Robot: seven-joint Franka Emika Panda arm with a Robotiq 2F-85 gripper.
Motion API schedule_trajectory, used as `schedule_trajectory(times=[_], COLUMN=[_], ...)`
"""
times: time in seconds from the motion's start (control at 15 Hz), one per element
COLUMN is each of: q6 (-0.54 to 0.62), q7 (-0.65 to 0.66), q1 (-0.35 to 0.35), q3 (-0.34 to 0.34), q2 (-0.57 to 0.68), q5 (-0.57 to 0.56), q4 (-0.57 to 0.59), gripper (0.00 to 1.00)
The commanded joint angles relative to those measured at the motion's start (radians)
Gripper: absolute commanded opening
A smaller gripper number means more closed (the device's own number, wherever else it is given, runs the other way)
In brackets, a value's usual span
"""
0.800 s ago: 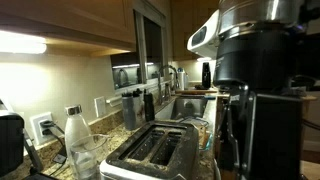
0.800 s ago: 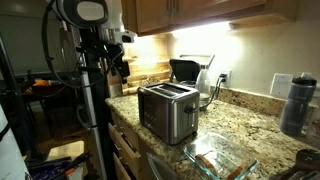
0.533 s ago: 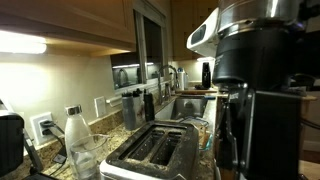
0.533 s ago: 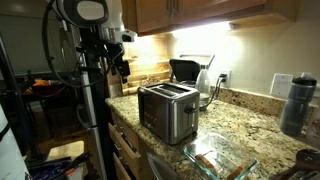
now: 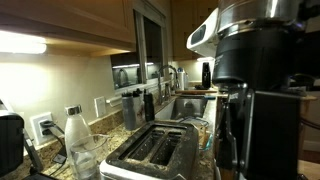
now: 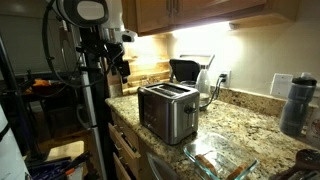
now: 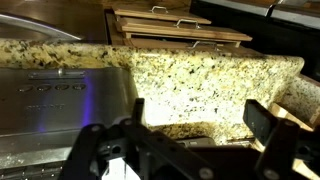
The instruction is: Put the slices of bread in the toaster
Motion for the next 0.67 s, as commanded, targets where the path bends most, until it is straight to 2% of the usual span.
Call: schedule_trajectory(times=[0.0, 0.6], q6=[-0.004, -0.033], q7=[0.005, 0.045], q1=[-0.014, -0.121], q3=[0.0, -0.004], q2=[-0.013, -0.079], q5=[-0.005, -0.1], q4=[-0.001, -0.009], gripper=[1.0, 1.0])
